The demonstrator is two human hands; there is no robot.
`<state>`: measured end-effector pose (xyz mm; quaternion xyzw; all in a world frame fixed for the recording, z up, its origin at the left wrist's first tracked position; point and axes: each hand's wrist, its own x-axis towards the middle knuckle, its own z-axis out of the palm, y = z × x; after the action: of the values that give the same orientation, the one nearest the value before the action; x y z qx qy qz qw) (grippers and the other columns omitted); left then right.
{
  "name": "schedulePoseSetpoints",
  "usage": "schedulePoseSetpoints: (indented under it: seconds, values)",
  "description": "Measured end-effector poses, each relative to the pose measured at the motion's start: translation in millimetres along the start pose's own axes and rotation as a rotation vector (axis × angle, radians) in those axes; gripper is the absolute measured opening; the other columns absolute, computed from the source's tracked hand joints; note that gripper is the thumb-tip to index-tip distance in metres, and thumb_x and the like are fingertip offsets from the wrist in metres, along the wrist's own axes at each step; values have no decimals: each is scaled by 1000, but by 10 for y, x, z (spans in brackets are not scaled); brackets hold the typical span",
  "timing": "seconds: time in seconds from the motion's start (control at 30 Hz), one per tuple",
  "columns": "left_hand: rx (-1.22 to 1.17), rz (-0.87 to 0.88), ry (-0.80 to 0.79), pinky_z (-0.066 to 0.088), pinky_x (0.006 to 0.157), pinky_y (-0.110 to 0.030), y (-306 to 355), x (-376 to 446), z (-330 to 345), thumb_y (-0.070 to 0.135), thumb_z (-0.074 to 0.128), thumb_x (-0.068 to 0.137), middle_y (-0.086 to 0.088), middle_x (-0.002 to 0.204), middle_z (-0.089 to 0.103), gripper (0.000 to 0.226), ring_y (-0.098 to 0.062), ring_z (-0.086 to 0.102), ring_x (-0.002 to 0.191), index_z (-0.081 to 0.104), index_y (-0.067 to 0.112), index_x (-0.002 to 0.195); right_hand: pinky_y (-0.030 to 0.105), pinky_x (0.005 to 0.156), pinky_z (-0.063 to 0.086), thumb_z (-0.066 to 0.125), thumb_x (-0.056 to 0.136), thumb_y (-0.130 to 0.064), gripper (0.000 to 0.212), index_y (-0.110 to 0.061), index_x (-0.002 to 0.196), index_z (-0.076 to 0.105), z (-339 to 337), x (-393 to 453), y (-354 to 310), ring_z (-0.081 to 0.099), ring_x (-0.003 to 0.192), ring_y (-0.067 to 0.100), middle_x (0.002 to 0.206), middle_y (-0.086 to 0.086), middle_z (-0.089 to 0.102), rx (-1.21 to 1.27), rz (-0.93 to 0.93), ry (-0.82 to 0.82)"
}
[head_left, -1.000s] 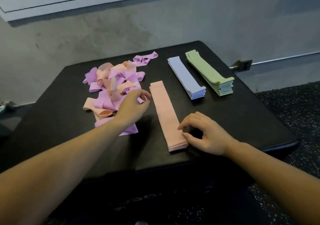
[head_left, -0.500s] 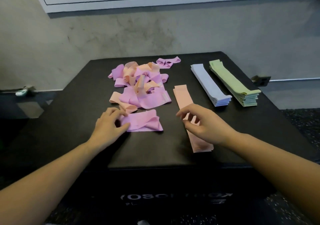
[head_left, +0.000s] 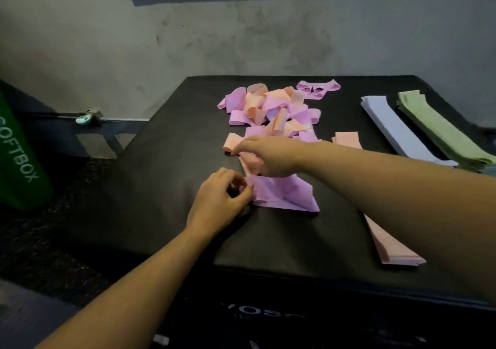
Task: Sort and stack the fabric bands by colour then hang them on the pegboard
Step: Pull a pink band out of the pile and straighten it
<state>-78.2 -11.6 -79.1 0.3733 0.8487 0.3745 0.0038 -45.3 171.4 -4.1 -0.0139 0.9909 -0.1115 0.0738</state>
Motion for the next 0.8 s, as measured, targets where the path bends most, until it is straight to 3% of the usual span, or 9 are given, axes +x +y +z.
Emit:
schedulePoseSetpoints:
  seconds: [0.13, 0.23, 0.33, 0.43, 0.57, 0.67, 0.8]
  values:
    - [-25, 47, 36, 49, 73, -34, -59, 9, 29, 42, 69, 87, 12, 83, 56, 19, -7, 54, 78, 62, 27, 78, 35, 90, 49, 62, 94, -18, 62, -38, 148, 40, 23, 261, 60, 56, 109, 23, 136, 2, 55, -204, 50, -193]
    - [-9, 42, 27, 50, 76, -35, -87, 29, 52, 46, 67, 87, 12, 85, 57, 20, -7, 54, 80, 63, 27, 80, 45, 96, 49, 58, 96, -29, 45, -37, 140, 51, 32, 283, 52, 58, 110, 25, 132, -1, 59, -285, 38, -81]
    - [11, 55, 26, 50, 79, -38, -98, 32, 58, 47, 66, 88, 12, 86, 57, 20, -7, 54, 81, 62, 28, 80, 56, 105, 38, 54, 98, -35, 28, -34, 125, 63, 86, 215, 38, 58, 107, 21, 112, -4, 67, -403, 17, 104]
    - [17, 52, 11, 49, 80, -36, -74, 35, 39, 48, 64, 89, 13, 86, 55, 19, -6, 53, 82, 59, 31, 80, 41, 96, 33, 59, 95, -33, 22, -33, 114, 69, 86, 88, 28, 53, 107, 19, 96, -7, 62, -166, 48, 302]
    - [14, 63, 4, 48, 80, -34, -36, 22, 9, 50, 64, 89, 15, 86, 54, 19, -4, 53, 82, 57, 34, 81, 34, 88, 51, 61, 92, -19, 20, -29, 107, 71, -15, -164, -4, 60, 99, 14, 104, -5, 67, 337, 118, 398]
    - [-3, 70, 12, 50, 81, -37, -38, 8, 4, 50, 65, 88, 15, 88, 56, 20, -4, 55, 82, 61, 31, 84, 17, 75, 52, 53, 93, -3, 25, -16, 104, 71, -133, -420, -26, 64, 86, 6, 101, -5, 70, 672, 148, 484]
    - [-26, 82, 30, 50, 81, -39, -28, -19, 13, 62, 58, 80, 14, 89, 57, 32, -7, 56, 81, 63, 31, 88, 19, 76, 46, 47, 93, -1, 27, -16, 95, 70, -259, -682, -47, 58, 74, -5, 89, -12, 67, 819, 212, 604]
